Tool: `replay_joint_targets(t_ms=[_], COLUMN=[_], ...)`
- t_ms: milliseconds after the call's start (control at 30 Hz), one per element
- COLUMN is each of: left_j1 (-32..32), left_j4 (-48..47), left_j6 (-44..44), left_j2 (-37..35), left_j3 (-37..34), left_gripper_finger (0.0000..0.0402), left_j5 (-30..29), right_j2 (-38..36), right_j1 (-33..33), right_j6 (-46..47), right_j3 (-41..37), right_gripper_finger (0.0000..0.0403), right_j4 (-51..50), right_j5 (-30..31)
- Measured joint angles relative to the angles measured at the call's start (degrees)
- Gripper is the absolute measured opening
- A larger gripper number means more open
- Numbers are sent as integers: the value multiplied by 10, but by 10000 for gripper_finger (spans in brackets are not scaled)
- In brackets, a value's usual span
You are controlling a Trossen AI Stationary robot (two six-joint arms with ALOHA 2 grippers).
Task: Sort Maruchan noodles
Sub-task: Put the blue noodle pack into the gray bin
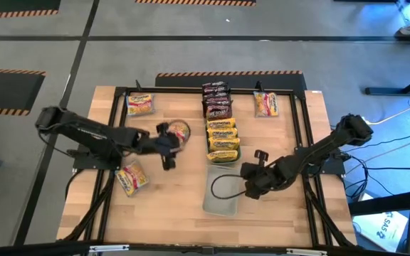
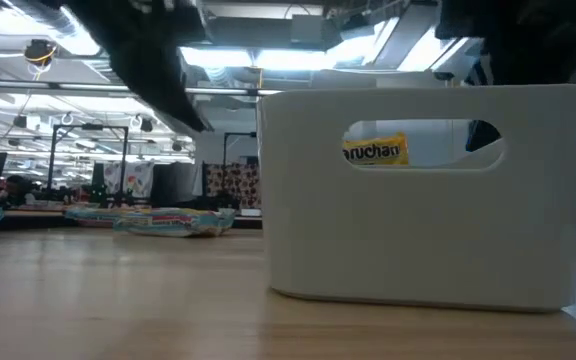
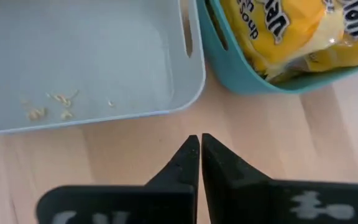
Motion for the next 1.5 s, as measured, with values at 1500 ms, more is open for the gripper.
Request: replay_joint_targets(t_ms=[1500], left_j1=[145], left_j4=[-212], left_j6=[-63], left_j2=[36], left_j3=[11], left_gripper_finger=[180], left_j5=[231], right_j2=[-64], right_j1=[-40], right_j6=[-107], right_j3=[-163], right_gripper_finger=[3], right_j4=[353], right_j5=[-27])
